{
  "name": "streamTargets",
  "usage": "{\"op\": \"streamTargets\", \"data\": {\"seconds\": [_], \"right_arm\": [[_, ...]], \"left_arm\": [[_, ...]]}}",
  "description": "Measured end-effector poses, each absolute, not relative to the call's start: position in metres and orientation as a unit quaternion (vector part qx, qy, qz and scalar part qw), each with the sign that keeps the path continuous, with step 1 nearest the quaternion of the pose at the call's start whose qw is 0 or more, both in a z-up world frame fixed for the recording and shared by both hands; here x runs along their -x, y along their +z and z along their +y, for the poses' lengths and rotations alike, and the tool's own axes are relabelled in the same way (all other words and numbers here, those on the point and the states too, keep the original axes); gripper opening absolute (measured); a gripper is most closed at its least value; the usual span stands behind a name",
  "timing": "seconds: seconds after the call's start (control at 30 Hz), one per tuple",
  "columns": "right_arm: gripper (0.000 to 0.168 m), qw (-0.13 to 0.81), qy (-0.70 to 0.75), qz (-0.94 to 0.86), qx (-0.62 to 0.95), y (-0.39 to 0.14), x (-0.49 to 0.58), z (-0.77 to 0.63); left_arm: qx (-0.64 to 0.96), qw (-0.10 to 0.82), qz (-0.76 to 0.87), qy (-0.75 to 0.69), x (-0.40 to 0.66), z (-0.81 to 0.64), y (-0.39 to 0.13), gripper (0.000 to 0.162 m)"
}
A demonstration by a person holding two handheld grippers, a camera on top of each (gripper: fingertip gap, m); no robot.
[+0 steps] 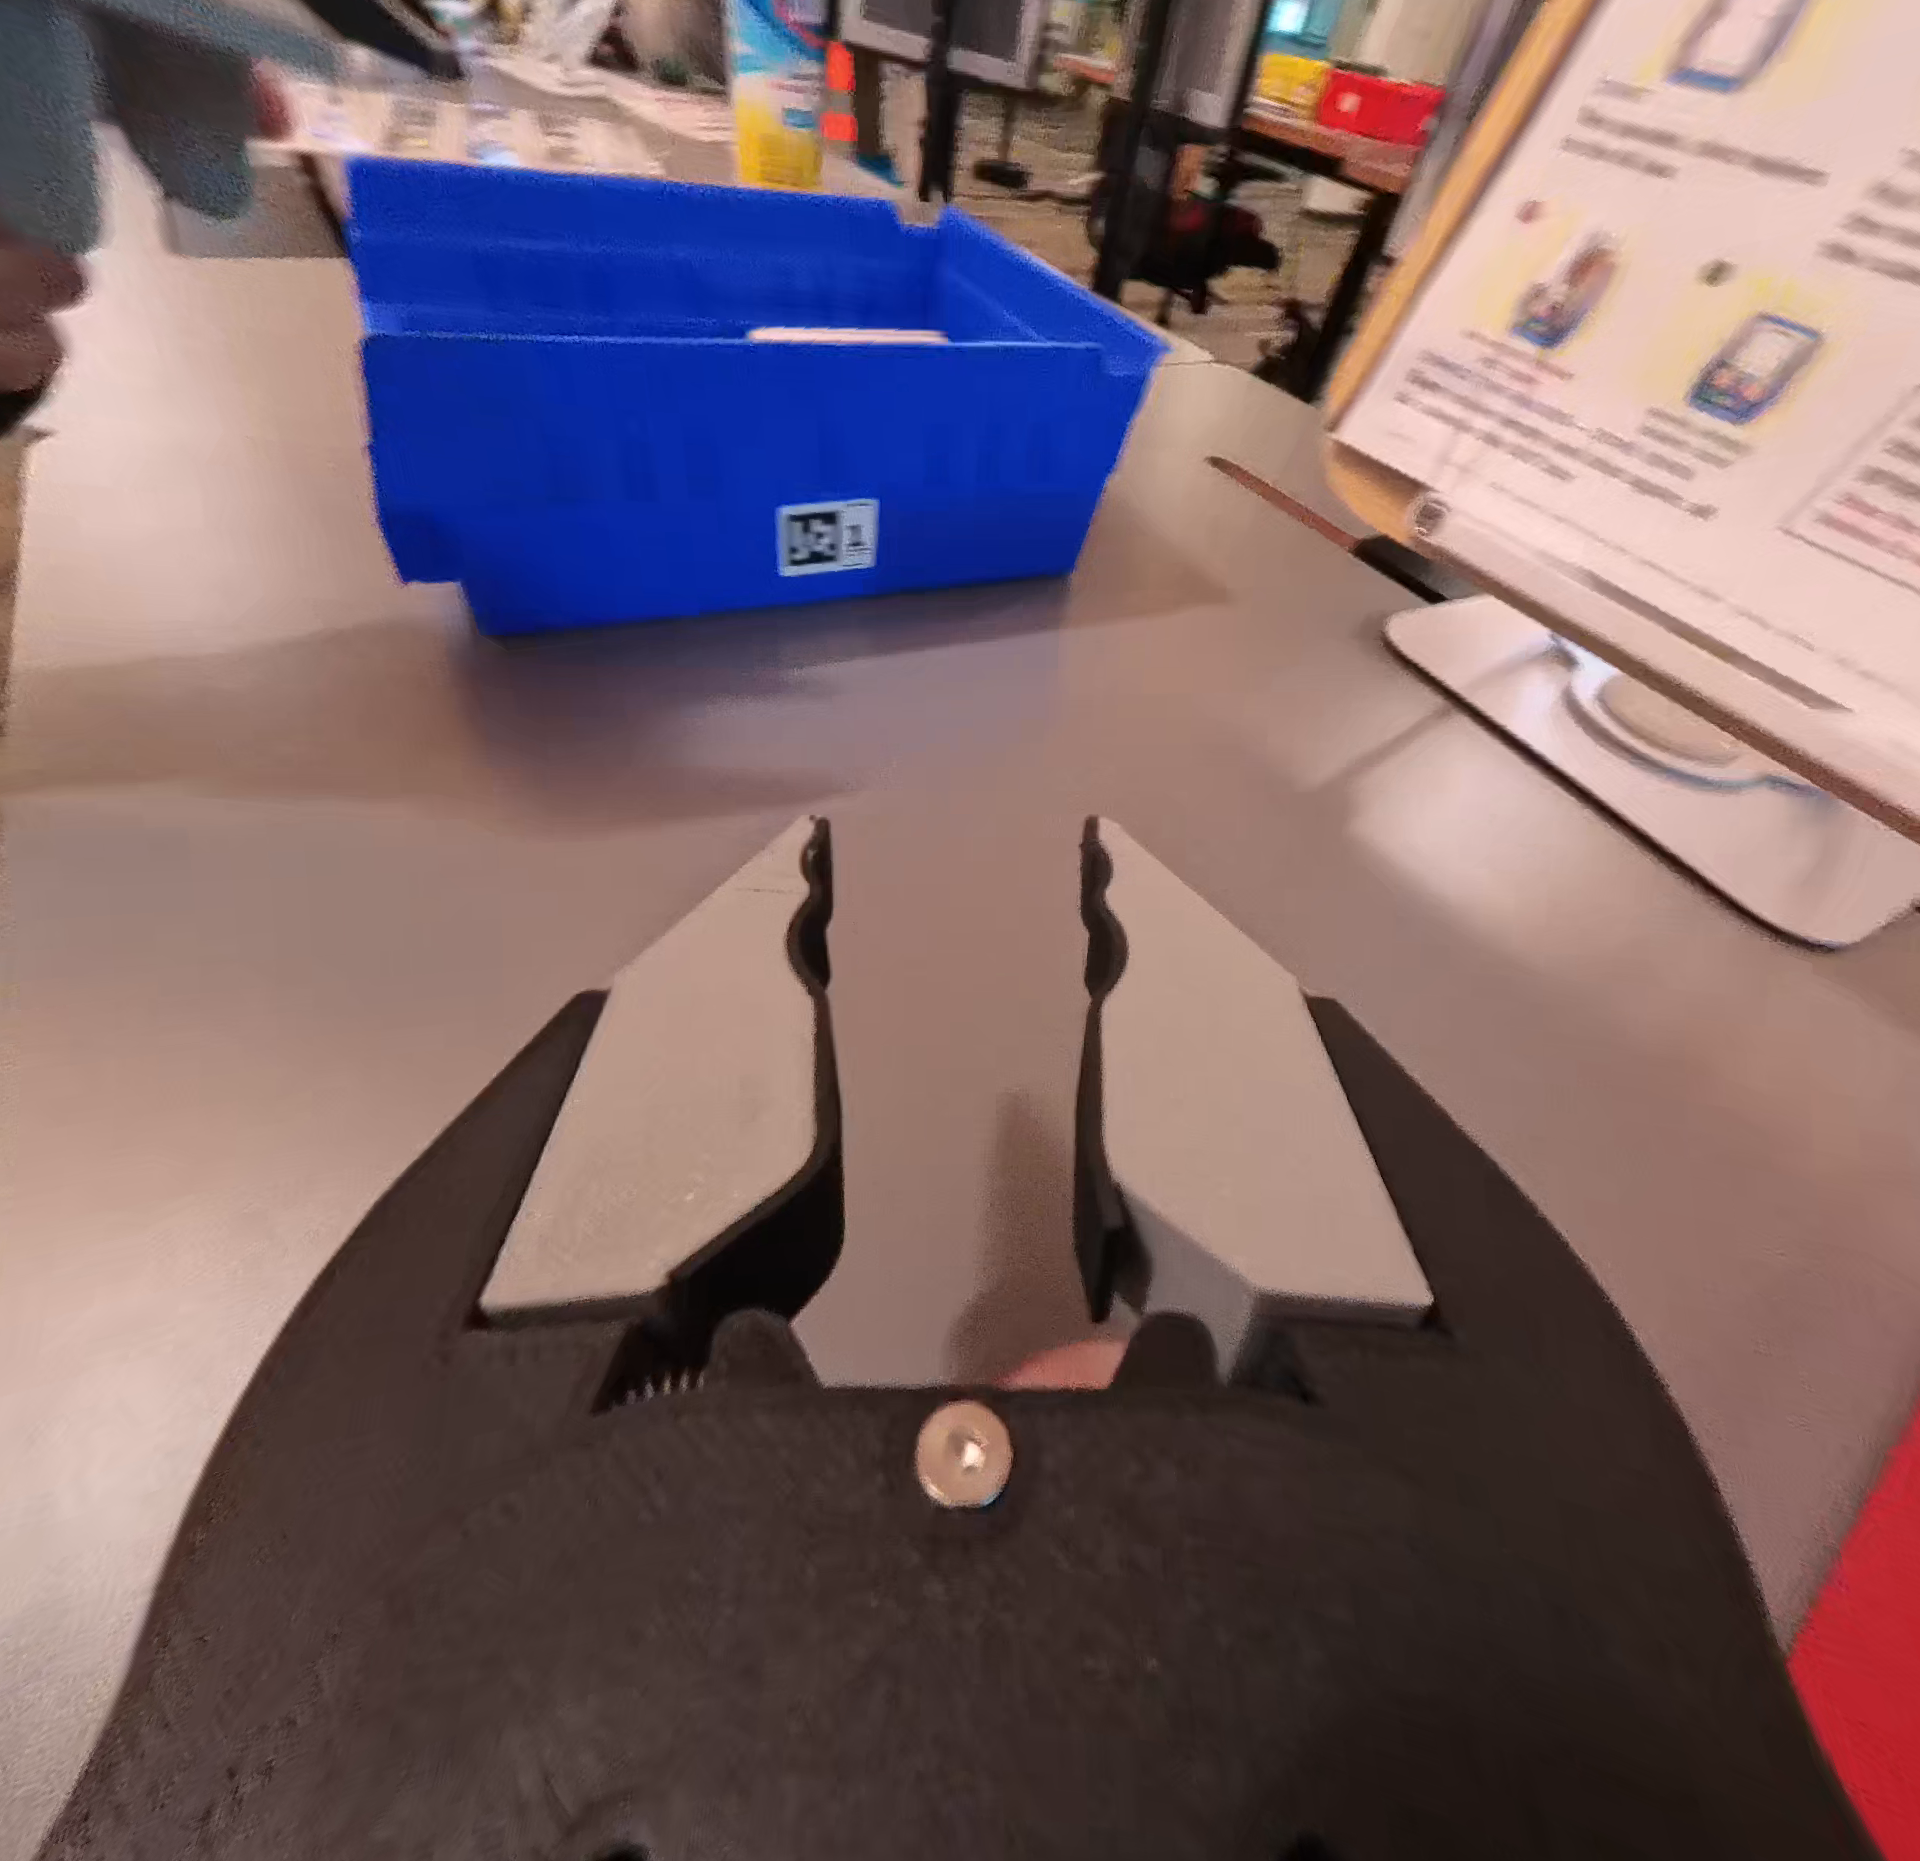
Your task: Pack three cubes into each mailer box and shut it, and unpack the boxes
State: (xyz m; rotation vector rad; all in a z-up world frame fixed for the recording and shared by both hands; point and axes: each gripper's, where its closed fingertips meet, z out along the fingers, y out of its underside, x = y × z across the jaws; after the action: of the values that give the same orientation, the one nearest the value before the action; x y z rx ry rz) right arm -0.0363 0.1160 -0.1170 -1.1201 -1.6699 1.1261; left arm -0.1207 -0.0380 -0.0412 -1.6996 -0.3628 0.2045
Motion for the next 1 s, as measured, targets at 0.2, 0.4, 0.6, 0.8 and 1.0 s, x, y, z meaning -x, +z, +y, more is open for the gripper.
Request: {"op": "streamTargets", "data": {"seconds": [0.2,0.4,0.6,0.8,1.0], "right_arm": [[0.047,0.408,0.421,-0.674,0.449,-0.135,0.038,0.116],[0.047,0.421,0.387,-0.683,0.454,-0.144,0.040,0.122],[0.045,0.431,0.386,-0.671,0.464,-0.142,0.040,0.129],[0.045,0.433,0.387,-0.665,0.470,-0.142,0.040,0.133],[0.044,0.438,0.380,-0.666,0.469,-0.142,0.040,0.134]], "left_arm": [[0.727,0.654,-0.190,0.084,0.138,-0.044,-0.040,0.044],[0.730,0.653,-0.181,0.087,0.132,-0.042,-0.039,0.044],[0.733,0.653,-0.168,0.088,0.123,-0.039,-0.036,0.044],[0.739,0.649,-0.158,0.089,0.119,-0.036,-0.038,0.044],[0.735,0.649,-0.165,0.100,0.126,-0.041,-0.037,0.044]]}}
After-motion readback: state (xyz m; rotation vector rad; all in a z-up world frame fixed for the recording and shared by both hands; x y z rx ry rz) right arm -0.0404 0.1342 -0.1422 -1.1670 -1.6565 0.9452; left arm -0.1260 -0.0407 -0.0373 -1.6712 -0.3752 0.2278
